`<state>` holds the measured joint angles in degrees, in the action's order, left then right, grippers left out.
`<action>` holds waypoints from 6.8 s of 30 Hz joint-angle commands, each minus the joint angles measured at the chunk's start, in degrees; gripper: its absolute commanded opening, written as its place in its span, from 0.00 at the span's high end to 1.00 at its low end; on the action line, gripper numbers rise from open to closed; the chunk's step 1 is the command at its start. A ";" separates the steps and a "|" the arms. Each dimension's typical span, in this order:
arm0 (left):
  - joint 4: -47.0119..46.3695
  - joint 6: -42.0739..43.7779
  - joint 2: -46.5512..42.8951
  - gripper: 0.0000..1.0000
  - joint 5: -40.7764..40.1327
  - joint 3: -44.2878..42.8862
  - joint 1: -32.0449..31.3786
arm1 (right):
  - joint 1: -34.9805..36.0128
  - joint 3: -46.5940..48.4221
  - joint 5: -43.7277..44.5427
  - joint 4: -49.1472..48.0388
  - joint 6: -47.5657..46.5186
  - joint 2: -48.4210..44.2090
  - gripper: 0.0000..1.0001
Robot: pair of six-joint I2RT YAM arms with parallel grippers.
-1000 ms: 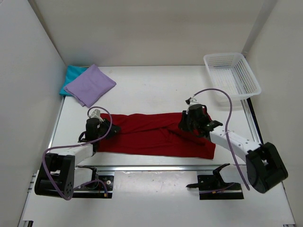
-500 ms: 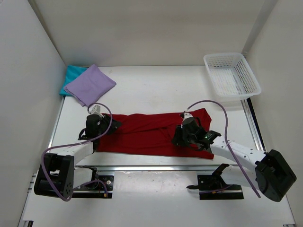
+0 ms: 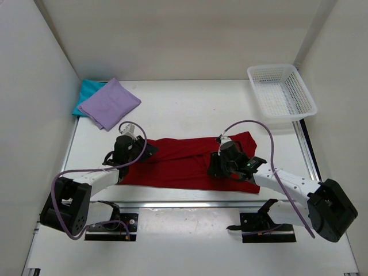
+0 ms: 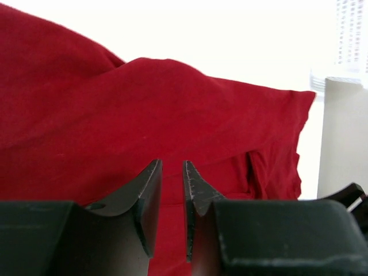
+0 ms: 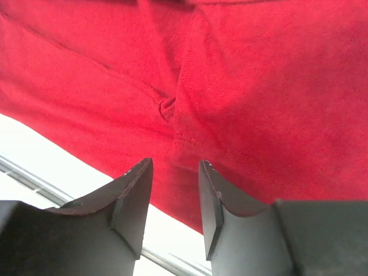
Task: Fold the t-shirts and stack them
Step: Fold the other side of the tshirt into a rectangle, then rotate the tshirt 90 degrees, then grab the bottom of the folded rectangular tshirt with both arms, then fold the folded rectangular tshirt in 1/3 of the way
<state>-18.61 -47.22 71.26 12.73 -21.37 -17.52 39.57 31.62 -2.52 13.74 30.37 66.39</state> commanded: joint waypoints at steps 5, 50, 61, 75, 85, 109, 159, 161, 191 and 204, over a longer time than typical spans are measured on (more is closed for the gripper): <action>-2.39 -0.24 1.24 0.68 -1.13 0.27 -0.94 | 2.35 0.99 4.00 -1.61 0.13 3.04 0.64; -7.58 -6.56 14.68 0.70 4.93 -4.92 10.99 | -30.42 5.38 -5.22 -11.10 -4.97 12.60 0.95; -19.09 -17.28 20.14 0.71 10.65 3.61 28.06 | -38.17 6.34 -2.92 -11.11 -2.94 17.81 0.98; -2.41 -4.99 -0.95 0.65 4.15 -2.19 10.69 | -21.03 1.96 -1.42 -10.83 -0.67 10.76 0.84; -0.90 -1.56 -0.42 0.65 8.62 -0.61 0.64 | -23.22 35.40 -10.04 -1.73 -6.54 46.85 0.93; 12.89 7.05 -11.58 0.59 11.26 0.71 2.48 | -11.11 45.55 -11.01 1.93 -12.55 28.73 0.54; 21.42 16.02 1.33 0.46 7.04 -2.80 -19.22 | -6.09 -18.52 -4.24 8.50 12.25 -25.34 0.56; 22.65 16.46 1.68 0.50 6.17 -2.72 -20.01 | -5.82 -19.22 -5.55 7.98 12.78 -25.61 0.61; 32.50 3.00 -24.70 1.00 8.63 1.18 -17.39 | 4.66 -12.64 -3.62 10.88 18.96 -29.22 0.99; 19.49 6.71 16.85 1.00 7.22 -33.19 -5.25 | -28.57 13.19 -17.77 -1.60 -4.36 3.10 1.00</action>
<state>3.62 -41.19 80.68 21.41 -48.88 -24.29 14.11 40.77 -16.49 17.89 31.00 63.29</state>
